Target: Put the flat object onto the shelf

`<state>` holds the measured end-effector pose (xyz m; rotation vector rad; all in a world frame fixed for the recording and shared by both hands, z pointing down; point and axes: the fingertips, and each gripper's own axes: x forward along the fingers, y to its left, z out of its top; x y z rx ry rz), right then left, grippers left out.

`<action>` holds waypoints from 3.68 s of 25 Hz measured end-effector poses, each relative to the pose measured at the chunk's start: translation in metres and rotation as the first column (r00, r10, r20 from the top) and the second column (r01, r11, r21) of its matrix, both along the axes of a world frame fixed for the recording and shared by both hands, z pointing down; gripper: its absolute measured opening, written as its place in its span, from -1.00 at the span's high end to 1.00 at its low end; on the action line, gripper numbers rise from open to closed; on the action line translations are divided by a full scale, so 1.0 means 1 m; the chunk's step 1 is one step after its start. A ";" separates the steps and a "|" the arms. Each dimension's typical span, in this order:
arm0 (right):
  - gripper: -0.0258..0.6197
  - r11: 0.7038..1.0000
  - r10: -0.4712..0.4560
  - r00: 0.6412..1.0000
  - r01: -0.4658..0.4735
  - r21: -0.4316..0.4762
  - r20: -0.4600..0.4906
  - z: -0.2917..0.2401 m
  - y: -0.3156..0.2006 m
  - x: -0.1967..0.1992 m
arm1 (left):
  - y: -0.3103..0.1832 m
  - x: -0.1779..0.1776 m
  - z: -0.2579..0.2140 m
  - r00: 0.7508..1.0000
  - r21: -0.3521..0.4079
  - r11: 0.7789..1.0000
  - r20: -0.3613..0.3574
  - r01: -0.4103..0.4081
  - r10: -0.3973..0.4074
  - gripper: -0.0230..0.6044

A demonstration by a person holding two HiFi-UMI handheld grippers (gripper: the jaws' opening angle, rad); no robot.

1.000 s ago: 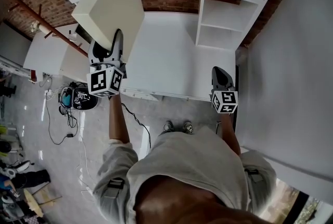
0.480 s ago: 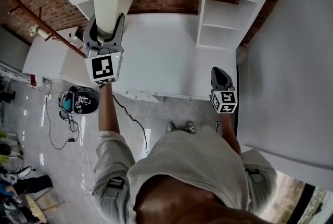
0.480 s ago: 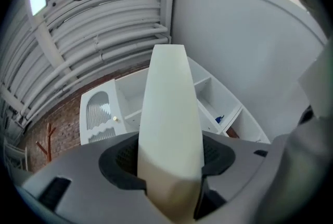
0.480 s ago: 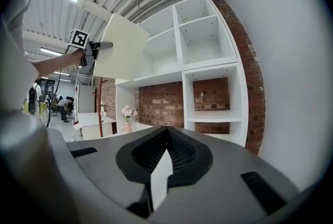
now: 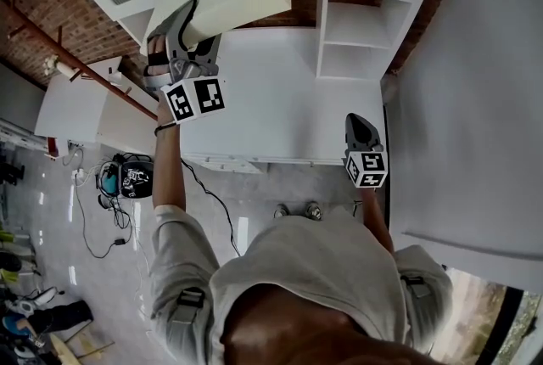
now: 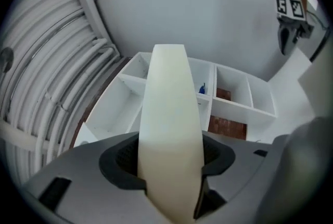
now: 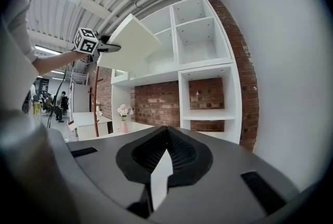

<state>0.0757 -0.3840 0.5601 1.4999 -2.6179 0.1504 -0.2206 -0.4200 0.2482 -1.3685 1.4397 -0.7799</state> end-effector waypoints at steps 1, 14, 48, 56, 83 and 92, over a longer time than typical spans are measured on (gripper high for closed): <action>0.83 1.000 0.006 1.000 -0.006 0.000 0.000 0.000 0.001 0.001 | -0.004 0.002 0.003 0.999 -0.004 1.000 0.046 0.010 -0.009 0.05; 0.83 0.997 0.076 0.997 -0.076 -0.016 -0.010 0.008 0.006 0.017 | -0.058 0.003 0.039 0.952 -0.072 0.995 0.304 0.071 -0.046 0.05; 0.83 0.967 0.244 0.969 -0.246 -0.066 -0.038 0.028 -0.001 0.066 | -0.211 -0.009 0.091 0.927 -0.170 0.981 0.375 0.089 -0.019 0.02; 0.83 0.960 0.270 0.962 -0.272 -0.073 -0.037 0.032 -0.003 0.074 | -0.228 -0.012 0.093 0.930 -0.195 0.978 0.368 0.077 0.000 0.01; 0.83 0.981 0.187 0.982 -0.189 -0.053 -0.037 0.025 0.016 0.049 | -0.147 -0.023 0.073 0.999 -0.234 0.971 -0.009 -0.045 0.044 -0.38; 0.83 0.982 0.176 0.983 -0.178 -0.058 -0.044 0.025 0.026 0.040 | -0.122 -0.023 0.058 0.765 -0.164 0.939 -0.630 -0.301 0.135 0.13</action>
